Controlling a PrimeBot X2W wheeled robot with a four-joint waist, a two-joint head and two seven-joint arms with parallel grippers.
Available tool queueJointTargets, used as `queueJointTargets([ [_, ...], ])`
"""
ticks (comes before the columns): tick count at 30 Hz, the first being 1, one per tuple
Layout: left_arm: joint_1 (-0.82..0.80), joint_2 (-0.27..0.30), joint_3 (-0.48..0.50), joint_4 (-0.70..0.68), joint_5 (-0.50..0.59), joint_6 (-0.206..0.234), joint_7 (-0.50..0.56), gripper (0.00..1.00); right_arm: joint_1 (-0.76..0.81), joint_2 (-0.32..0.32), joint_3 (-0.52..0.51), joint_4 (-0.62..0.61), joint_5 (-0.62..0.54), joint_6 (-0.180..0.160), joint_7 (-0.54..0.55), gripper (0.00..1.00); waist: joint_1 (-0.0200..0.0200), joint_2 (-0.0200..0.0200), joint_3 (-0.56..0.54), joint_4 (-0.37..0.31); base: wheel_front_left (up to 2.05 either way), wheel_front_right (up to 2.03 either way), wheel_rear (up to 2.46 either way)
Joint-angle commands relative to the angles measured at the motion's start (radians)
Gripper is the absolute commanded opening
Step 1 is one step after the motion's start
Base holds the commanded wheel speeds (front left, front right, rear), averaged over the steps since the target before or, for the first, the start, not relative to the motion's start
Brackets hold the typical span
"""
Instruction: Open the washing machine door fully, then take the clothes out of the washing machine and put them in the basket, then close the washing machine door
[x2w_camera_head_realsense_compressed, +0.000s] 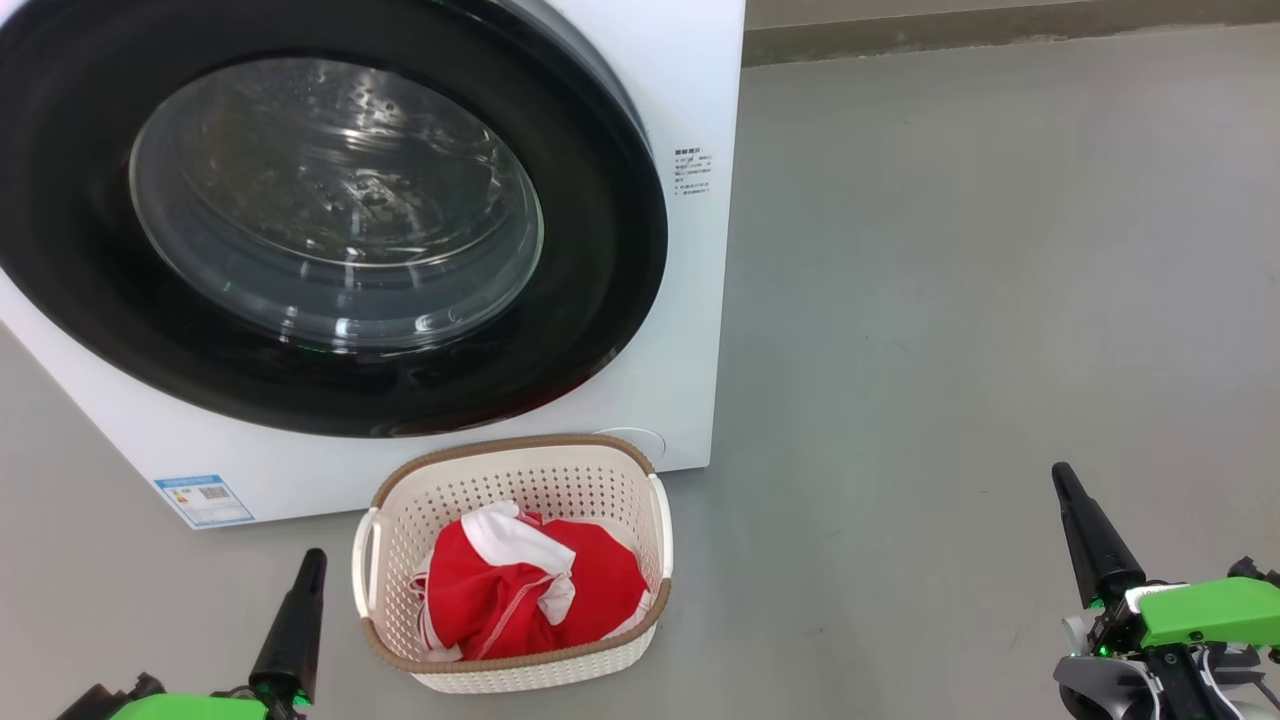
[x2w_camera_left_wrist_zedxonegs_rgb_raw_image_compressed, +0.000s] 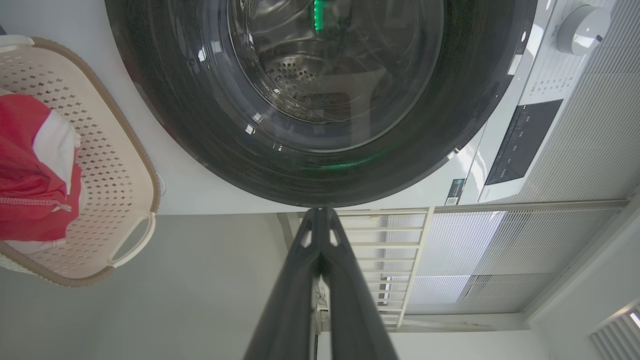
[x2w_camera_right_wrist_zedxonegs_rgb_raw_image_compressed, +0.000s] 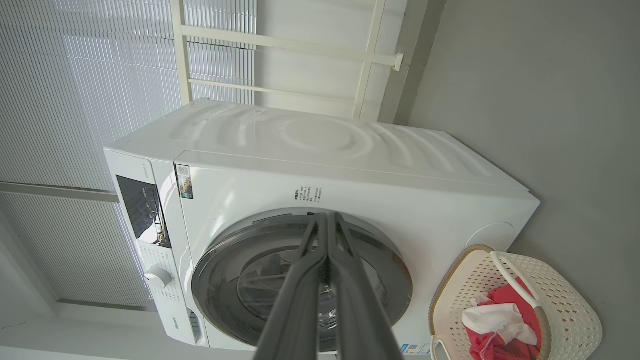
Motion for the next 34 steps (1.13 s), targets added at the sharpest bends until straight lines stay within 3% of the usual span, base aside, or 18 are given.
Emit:
queueJointTargets([
  [1, -0.039, 0.015, 0.026, -0.021, -0.007, -0.007, 0.006, 0.0, -0.041, -0.003, 0.012, -0.024, 0.001, -0.001, 0.004, 0.0, 0.0, 0.0, 0.0, 0.0, 0.0, 0.0, 0.0],
  [34, -0.039, 0.015, 0.026, -0.021, -0.007, -0.007, 0.006, 0.0, -0.041, -0.002, 0.01, -0.024, -0.001, -0.001, 0.005, 0.0, 0.0, 0.0, 0.0, 0.0, 0.0, 0.0, 0.0],
])
